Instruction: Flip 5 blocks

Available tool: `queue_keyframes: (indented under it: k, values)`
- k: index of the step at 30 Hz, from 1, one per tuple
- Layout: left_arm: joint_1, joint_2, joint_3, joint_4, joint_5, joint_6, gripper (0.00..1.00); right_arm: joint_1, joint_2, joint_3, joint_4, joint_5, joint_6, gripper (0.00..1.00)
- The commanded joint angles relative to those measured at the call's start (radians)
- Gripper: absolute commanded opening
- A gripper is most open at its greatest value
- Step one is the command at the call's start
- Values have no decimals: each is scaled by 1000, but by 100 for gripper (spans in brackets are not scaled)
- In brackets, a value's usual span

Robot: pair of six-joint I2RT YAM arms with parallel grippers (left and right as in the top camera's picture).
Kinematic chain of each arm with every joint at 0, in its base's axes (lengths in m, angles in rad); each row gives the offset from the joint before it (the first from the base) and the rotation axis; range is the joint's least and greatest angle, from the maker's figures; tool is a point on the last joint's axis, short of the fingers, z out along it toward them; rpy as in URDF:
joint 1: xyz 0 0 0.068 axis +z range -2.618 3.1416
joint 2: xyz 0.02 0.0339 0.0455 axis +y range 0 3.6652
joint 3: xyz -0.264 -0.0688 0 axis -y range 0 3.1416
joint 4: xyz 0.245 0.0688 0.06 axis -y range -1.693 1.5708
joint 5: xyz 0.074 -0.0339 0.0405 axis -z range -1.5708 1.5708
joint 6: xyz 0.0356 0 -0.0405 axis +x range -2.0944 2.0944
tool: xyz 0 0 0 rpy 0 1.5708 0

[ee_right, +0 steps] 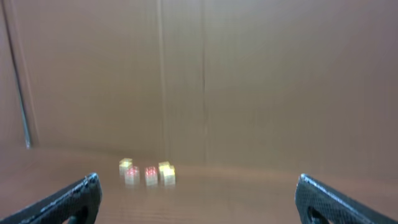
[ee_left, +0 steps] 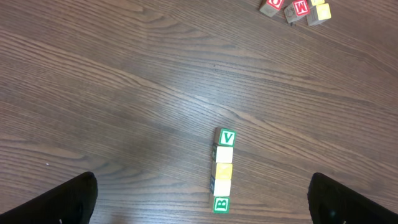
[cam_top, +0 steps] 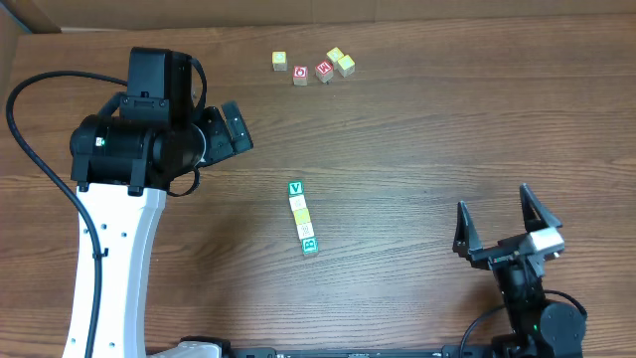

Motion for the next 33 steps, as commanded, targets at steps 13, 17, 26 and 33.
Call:
queue_keyframes:
  k: [13,17,26,33]
  values:
    - [5,2,10,0,-13,-10,100,3,-9,-11,-219,1,4,100]
    - [5,2,10,0,-13,-10,100,3,-9,-11,-219,1,4,100]
    - [5,2,10,0,-13,-10,100,3,-9,-11,-219,1,4,100]
    - [5,2,10,0,-13,-10,100,3,-9,-11,-219,1,4,100]
